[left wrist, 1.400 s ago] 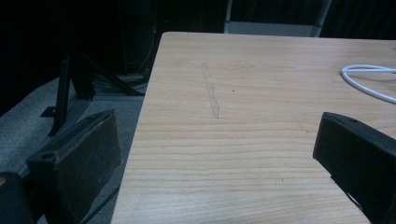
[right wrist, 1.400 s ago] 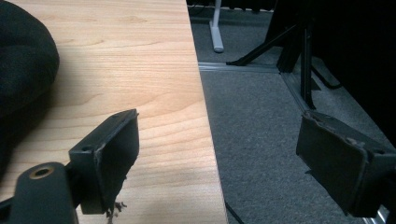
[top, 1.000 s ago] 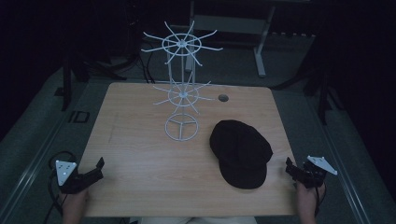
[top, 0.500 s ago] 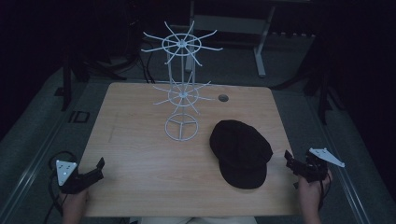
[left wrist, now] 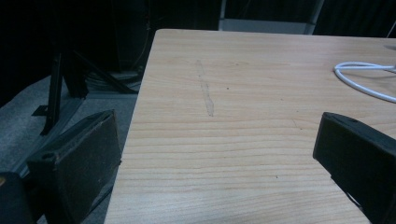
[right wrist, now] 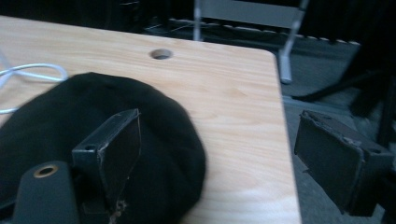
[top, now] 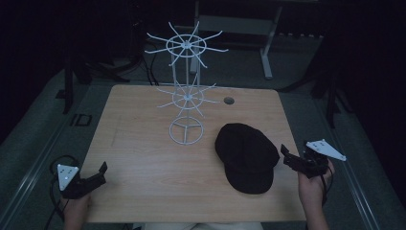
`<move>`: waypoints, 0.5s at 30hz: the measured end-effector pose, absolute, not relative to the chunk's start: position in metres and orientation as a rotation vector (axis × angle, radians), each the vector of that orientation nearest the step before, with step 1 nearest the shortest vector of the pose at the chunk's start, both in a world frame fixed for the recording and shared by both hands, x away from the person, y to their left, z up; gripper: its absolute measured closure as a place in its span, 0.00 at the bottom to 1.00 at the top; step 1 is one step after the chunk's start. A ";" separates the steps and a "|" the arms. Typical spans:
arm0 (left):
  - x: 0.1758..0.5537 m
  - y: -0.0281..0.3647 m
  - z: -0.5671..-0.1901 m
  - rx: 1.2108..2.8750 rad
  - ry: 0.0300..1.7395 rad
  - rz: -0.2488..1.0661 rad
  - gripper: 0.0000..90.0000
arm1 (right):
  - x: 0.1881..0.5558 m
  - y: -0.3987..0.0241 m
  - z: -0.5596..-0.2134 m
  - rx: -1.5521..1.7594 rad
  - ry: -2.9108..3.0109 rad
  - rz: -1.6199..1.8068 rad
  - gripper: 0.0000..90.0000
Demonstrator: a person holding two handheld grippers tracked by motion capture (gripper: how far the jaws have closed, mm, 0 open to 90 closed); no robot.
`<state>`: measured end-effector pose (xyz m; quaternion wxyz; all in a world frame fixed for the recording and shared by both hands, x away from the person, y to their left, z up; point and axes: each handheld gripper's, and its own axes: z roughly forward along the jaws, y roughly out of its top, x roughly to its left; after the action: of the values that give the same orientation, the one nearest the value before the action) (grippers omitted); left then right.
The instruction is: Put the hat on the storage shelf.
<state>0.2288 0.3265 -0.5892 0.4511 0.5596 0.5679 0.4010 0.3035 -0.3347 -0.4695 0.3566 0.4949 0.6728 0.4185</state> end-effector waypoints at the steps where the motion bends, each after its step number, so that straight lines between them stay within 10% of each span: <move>1: 0.229 0.326 -0.589 1.382 1.402 0.993 0.02 | 0.304 -0.331 -0.466 1.261 1.748 1.080 0.16; 15: 0.229 0.326 -0.589 1.386 1.398 0.992 0.02 | 0.332 -0.274 -0.449 1.175 1.974 1.199 0.16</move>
<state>0.2287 0.3261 -0.5892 0.4515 0.5611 0.5657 0.4017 0.3324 -0.2738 -0.4492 0.2717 0.4364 0.7330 0.4455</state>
